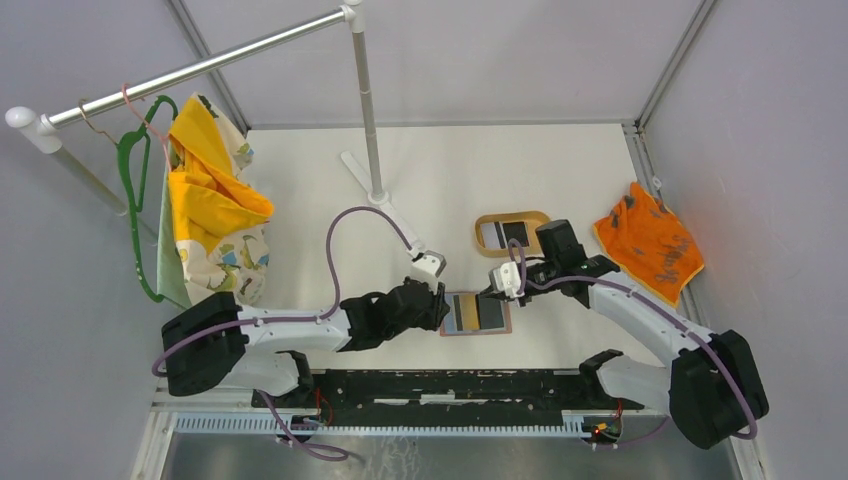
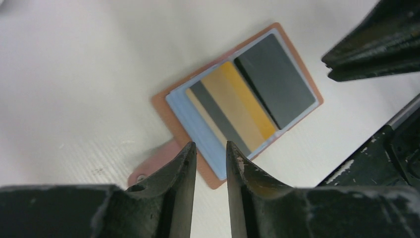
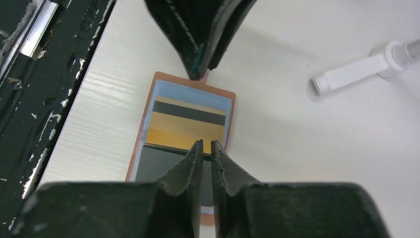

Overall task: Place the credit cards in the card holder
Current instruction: Insert the credit card into the card holder.

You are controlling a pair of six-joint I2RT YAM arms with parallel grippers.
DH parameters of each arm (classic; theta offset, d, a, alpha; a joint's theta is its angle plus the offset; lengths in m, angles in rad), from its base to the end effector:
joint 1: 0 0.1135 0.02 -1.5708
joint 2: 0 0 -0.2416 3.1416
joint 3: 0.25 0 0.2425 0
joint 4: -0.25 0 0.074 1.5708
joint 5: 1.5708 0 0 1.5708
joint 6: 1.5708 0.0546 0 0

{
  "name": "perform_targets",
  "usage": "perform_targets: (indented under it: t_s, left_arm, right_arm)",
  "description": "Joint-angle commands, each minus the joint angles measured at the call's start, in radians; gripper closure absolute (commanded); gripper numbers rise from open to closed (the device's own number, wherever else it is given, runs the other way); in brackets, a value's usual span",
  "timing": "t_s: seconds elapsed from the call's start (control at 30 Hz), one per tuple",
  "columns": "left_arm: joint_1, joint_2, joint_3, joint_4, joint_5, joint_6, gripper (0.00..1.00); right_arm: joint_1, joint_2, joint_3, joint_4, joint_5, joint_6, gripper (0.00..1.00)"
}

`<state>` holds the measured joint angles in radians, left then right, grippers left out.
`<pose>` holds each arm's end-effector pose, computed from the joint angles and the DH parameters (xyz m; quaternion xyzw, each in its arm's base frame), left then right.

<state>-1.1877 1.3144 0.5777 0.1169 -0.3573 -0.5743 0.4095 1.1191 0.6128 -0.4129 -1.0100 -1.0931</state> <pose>0.1205 -0.2479 0.1611 0.1866 0.8586 -0.2470 0.4086 0.1757 0.1267 0.1875 -0.6791 0.5002 0.3380 0.4175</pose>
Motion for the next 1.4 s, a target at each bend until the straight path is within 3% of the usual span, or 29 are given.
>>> perform_targets:
  t_s: [0.0, 0.17, 0.37, 0.93, 1.37]
  left_arm:
    - [0.066, -0.075, -0.074, 0.165, 0.085, -0.004, 0.68]
    - [0.109, -0.097, -0.121, 0.162, 0.070, -0.013, 0.79]
    - [0.110, -0.019, -0.131, 0.202, 0.102, -0.016, 0.85]
    - [0.110, 0.135, -0.092, 0.231, 0.176, 0.007, 0.87]
    - [0.108, 0.169, -0.095, 0.256, 0.219, 0.001, 0.88]
  right_arm:
    - [0.061, 0.051, -0.028, 0.093, 0.025, -0.157, 0.91]
    - [0.148, 0.088, -0.109, 0.255, 0.197, -0.022, 0.98]
    - [0.199, 0.174, -0.070, 0.237, 0.357, 0.024, 1.00]
    - [0.237, 0.223, -0.082, 0.292, 0.374, 0.101, 0.99]
    - [0.275, 0.252, -0.072, 0.328, 0.401, 0.158, 0.98]
